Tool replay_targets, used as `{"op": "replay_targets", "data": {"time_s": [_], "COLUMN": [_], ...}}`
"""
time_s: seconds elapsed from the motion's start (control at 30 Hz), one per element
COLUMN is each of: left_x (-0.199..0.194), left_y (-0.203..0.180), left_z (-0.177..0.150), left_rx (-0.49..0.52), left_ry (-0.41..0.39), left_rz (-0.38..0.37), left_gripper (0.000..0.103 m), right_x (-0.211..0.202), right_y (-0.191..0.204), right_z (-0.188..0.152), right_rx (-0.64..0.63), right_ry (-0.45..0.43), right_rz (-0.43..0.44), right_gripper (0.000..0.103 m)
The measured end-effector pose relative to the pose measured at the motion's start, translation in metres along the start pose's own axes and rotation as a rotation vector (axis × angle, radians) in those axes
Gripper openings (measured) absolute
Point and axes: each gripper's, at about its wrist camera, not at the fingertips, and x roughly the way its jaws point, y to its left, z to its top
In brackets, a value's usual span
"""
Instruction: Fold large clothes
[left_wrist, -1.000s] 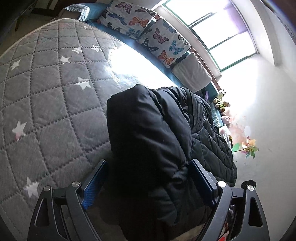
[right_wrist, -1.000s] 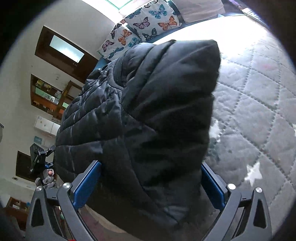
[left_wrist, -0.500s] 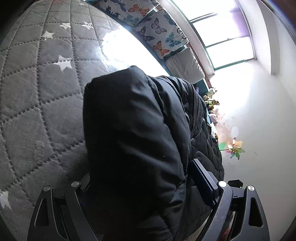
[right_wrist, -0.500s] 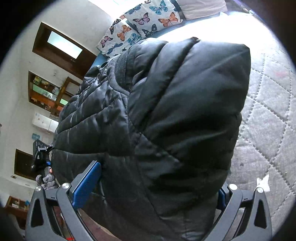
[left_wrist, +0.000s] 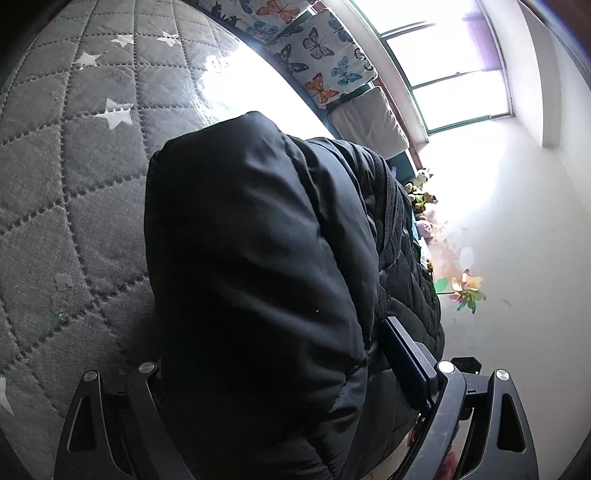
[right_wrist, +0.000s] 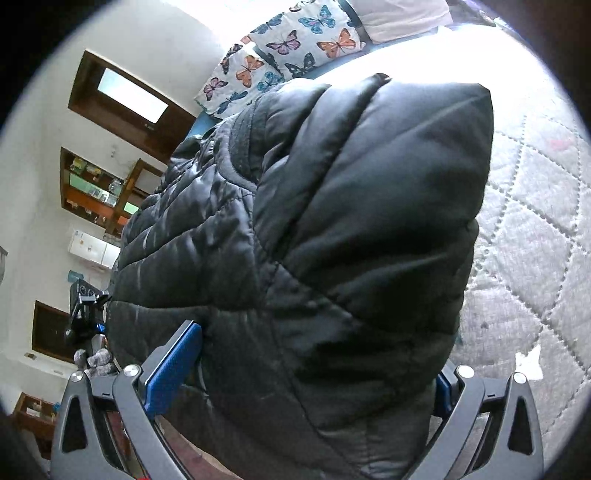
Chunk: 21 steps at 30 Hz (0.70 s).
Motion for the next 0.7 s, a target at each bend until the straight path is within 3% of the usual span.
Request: {"op": "replay_targets", "data": {"time_s": [0.27, 0.47, 0.6, 0.7], "left_x": [0.015, 0.011, 0.019, 0.023], "left_y": [-0.015, -0.023, -0.023, -0.023], "left_z": [0.002, -0.001, 0.004, 0.006], "left_rx": [0.007, 0.027, 0.040, 0.036], "left_ry": [0.013, 0.009, 0.035, 0.053], "left_rz": [0.006, -0.044, 0.007, 0.003], "left_gripper": [0.099, 0.097, 0.097, 0.098], "right_x": [0.000, -0.001, -0.001, -0.001], "right_y": [0.004, 0.002, 0.000, 0.000], "right_z": [-0.002, -0.001, 0.002, 0.005], "right_rx": [-0.003, -0.008, -0.017, -0.029], "right_ry": [-0.016, 0.000, 0.011, 0.025], "right_rz": [0.021, 0.082, 0.071, 0.076], "right_gripper": [0.103, 0.103, 0.103, 0.103]}}
